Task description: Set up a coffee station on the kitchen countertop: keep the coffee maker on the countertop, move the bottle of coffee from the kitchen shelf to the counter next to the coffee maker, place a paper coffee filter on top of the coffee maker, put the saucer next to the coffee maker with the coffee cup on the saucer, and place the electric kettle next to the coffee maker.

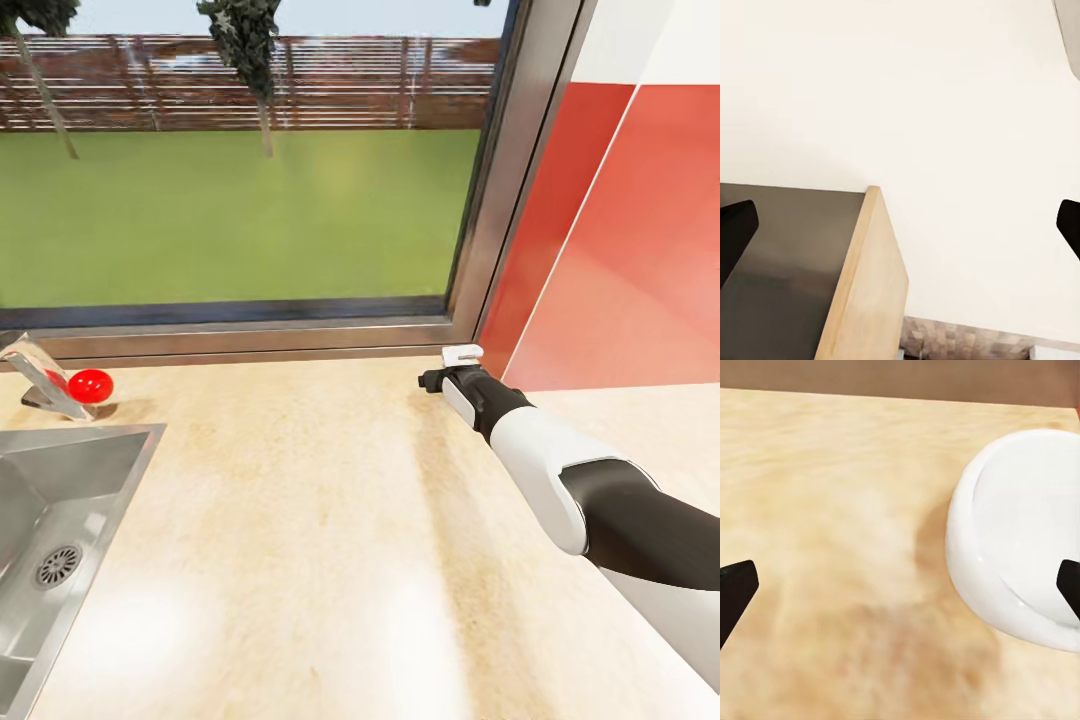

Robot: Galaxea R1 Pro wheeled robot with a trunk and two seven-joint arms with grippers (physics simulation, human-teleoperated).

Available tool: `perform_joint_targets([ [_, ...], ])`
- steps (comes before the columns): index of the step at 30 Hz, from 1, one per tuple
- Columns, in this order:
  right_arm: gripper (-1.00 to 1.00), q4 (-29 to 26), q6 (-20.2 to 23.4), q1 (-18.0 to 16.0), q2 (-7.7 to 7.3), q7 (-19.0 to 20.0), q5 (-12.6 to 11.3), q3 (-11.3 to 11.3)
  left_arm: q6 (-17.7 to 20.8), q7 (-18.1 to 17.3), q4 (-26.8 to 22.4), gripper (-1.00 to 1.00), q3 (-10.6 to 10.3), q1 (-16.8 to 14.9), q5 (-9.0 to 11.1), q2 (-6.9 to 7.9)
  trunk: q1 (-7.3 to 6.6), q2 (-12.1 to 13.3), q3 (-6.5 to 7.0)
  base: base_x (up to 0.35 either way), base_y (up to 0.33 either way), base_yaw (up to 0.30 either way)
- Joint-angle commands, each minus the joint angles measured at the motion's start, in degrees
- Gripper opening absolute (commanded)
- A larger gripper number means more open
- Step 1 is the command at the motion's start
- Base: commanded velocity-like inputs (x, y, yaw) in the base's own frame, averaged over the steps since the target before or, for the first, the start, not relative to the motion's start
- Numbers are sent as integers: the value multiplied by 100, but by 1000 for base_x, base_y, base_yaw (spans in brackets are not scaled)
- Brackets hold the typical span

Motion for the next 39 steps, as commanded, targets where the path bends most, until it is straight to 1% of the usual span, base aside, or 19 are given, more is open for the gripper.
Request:
perform_joint_targets([
  [1,100,-8,31,-3,-1,-33,-53,48,-13,12,-6,100,48,2,-57,-1,3,-9,-11,0,0,0],
  [8,100,-8,31,-3,-1,-33,-59,48,-13,12,-5,100,48,2,-60,-1,3,-9,-18,0,0,0],
  [15,100,-8,31,-3,-1,-33,-53,48,-13,12,-5,100,48,2,-57,0,3,-9,-62,0,0,0],
  [28,100,-8,31,-3,-1,-26,-69,48,-13,12,-5,100,49,2,-60,8,3,-9,-95,0,0,0],
  [39,100,-5,31,-3,-9,-24,-69,48,-13,12,-5,100,48,8,-54,8,3,-9,-103,0,0,0],
])
